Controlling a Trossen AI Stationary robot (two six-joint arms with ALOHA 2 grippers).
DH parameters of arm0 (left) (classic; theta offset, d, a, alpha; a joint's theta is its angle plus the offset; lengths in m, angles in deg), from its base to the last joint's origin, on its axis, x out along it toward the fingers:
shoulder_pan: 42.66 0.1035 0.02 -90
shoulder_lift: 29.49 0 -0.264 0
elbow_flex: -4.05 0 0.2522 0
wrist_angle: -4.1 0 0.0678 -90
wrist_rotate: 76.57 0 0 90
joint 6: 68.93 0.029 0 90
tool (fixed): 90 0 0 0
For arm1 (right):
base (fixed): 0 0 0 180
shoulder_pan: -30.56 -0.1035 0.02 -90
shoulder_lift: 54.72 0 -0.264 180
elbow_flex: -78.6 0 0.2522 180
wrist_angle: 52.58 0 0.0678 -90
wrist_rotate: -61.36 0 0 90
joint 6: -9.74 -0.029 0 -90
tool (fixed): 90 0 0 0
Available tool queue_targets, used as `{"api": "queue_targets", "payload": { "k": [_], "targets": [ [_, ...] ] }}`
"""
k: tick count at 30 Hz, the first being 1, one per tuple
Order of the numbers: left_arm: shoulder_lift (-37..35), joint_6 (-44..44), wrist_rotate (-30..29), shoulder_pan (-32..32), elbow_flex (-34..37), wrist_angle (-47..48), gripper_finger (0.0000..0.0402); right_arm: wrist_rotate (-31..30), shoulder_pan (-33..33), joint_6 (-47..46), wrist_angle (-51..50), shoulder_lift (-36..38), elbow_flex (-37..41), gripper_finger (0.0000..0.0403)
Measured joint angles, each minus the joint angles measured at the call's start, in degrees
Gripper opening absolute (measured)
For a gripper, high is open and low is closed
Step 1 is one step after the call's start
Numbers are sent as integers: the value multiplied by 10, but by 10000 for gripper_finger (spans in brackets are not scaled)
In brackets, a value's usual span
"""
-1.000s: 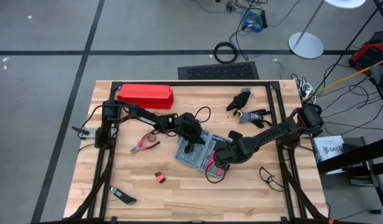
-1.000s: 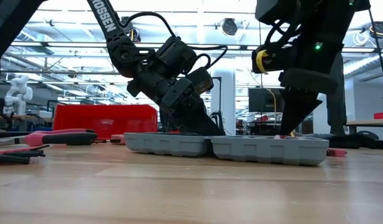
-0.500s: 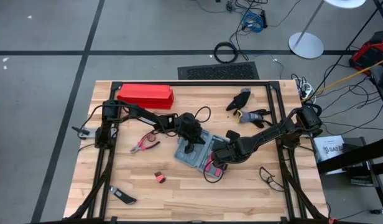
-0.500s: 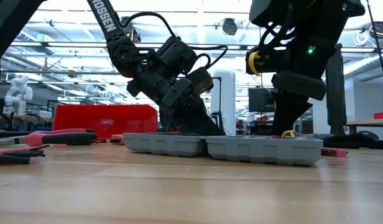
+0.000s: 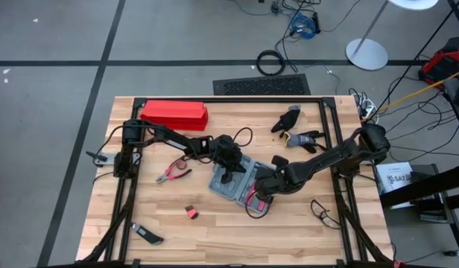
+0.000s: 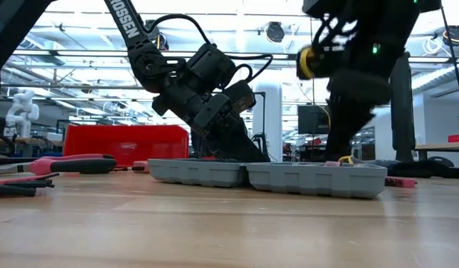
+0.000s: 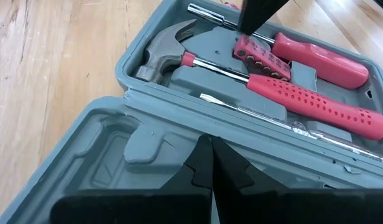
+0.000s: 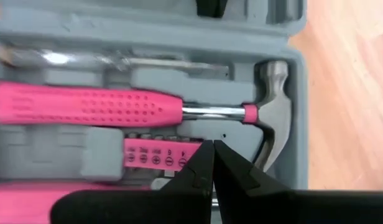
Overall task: Prefit tool cases
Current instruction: Put the screwdriver bit holder in the gray pre-fit tool case
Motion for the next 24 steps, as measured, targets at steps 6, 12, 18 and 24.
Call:
{"api": "queue_targets", "payload": {
  "k": [6, 12, 18, 24],
  "targets": [
    [0, 0, -2, 0, 0, -1, 0, 77, 29, -36, 0, 45, 0, 0],
    [0, 0, -3, 0, 0, -1, 0, 139, 42, -28, 6, 16, 0, 0],
    [0, 0, -3, 0, 0, -1, 0, 138, 42, -27, 7, 0, 0, 0],
    [0, 0, -3, 0, 0, -2, 0, 134, 45, -23, 14, -3, 0, 0]
  ]
}}
